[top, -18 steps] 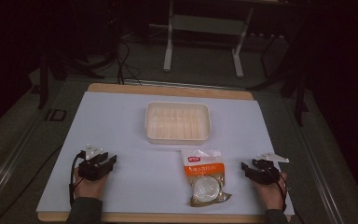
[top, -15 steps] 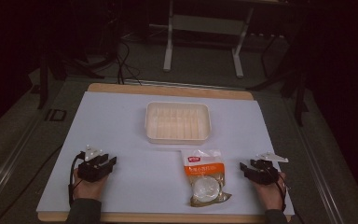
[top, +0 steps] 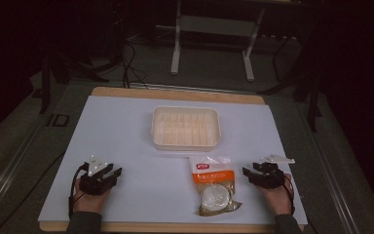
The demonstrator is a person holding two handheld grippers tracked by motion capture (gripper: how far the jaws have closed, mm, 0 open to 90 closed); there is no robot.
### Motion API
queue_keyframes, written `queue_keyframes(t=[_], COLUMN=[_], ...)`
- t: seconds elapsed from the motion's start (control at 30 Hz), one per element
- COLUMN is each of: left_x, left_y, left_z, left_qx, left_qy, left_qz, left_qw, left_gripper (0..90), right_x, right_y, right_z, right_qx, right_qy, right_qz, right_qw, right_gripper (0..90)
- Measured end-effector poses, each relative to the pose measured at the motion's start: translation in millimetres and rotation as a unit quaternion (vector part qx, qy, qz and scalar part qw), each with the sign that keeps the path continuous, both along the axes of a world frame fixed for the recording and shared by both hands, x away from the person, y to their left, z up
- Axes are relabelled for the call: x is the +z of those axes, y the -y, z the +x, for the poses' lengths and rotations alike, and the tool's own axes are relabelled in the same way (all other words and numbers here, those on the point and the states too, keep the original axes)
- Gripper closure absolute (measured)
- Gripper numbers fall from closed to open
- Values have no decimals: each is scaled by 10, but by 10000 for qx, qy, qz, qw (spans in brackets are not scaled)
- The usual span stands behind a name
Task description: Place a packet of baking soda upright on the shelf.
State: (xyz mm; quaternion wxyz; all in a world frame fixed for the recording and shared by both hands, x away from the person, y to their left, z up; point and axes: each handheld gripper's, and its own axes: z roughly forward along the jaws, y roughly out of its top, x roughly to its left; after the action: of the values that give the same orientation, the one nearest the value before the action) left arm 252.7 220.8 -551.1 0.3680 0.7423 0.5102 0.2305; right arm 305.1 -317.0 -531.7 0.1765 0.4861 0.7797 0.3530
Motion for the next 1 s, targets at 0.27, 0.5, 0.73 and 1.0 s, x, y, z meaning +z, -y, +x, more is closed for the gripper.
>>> queue_keyframes(t=[0.27,0.5,0.73,1.0], left_x=[-3,-6,-7,-10], left_y=[-8,1,16,20], left_z=[9,17,18,21], left_qx=[64,48,58,60], left_qy=[-40,-64,-70,-82], left_qz=[-41,23,75,89], left_qw=[10000,10000,9999,9999], left_gripper=[587,584,583,579], right_x=[38,14,-32,-122], right_y=[-131,-326,-443,-463], right_z=[141,263,391,473], right_qx=[277,506,652,529], right_qy=[-111,-318,-571,-910], right_qz=[304,568,852,1328], right_qw=[9991,9966,9926,9855], right_gripper=[432,385,373,381])
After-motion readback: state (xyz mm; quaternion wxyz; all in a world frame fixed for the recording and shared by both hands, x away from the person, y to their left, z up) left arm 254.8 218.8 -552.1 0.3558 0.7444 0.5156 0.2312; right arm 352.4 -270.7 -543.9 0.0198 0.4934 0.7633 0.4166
